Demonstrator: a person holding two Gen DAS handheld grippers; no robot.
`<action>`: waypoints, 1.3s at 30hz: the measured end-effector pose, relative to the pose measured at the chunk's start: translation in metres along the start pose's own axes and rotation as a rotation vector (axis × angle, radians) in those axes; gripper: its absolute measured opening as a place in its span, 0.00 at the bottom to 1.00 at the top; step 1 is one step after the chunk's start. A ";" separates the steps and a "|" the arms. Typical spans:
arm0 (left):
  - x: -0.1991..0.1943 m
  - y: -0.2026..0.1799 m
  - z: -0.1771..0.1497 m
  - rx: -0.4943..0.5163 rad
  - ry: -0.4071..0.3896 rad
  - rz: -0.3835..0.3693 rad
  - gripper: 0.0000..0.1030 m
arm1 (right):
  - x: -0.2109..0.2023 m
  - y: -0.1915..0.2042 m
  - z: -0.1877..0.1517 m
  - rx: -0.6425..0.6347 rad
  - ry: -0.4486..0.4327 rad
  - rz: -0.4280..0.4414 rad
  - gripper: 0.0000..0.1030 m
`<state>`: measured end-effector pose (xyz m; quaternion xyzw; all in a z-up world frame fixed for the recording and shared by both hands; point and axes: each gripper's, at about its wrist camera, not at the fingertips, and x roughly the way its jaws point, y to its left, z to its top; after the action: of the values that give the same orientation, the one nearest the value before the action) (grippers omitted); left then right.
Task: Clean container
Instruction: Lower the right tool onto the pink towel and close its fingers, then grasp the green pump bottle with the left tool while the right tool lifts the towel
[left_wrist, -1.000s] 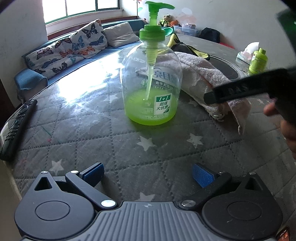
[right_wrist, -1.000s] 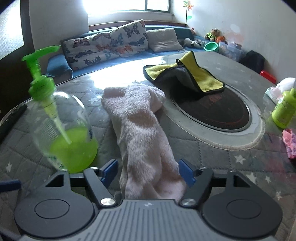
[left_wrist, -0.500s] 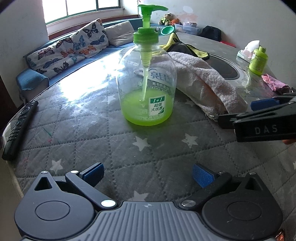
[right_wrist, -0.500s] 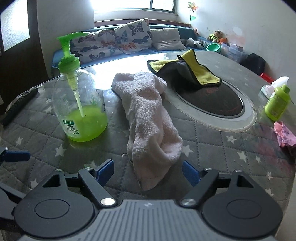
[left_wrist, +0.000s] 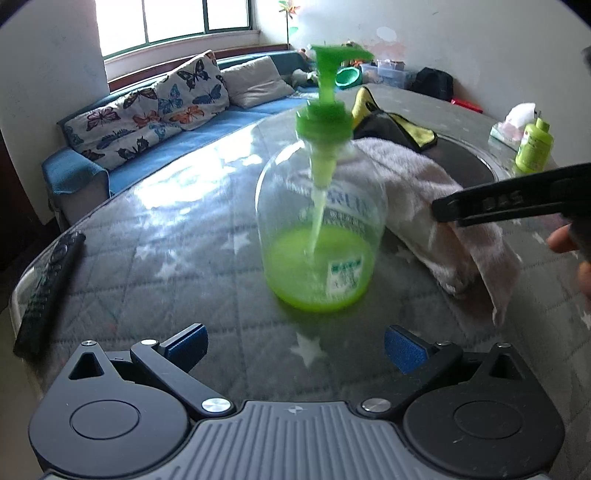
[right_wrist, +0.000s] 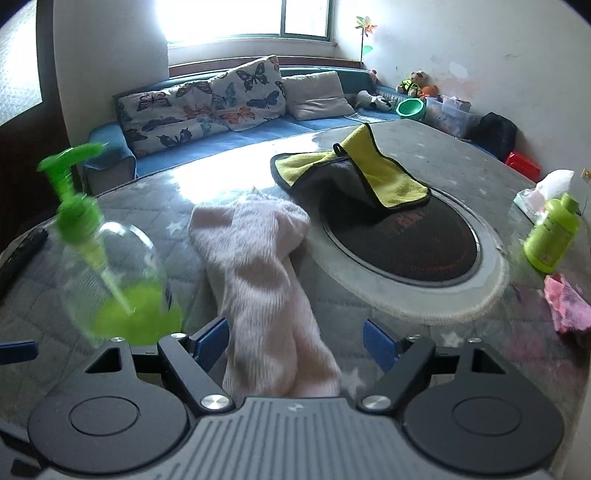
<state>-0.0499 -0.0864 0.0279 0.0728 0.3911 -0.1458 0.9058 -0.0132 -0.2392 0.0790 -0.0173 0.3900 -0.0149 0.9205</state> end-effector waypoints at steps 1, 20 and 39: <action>0.001 0.001 0.003 0.002 -0.006 -0.003 1.00 | 0.003 -0.001 0.004 0.003 -0.002 0.000 0.79; 0.017 -0.003 0.034 0.103 -0.163 -0.134 0.95 | 0.029 -0.013 0.000 0.060 0.051 0.042 0.34; 0.023 -0.006 0.026 0.222 -0.230 -0.255 0.84 | 0.027 -0.025 -0.006 0.080 0.050 0.054 0.44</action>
<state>-0.0196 -0.1032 0.0287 0.1049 0.2728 -0.3090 0.9050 0.0011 -0.2651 0.0567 0.0306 0.4121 -0.0060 0.9106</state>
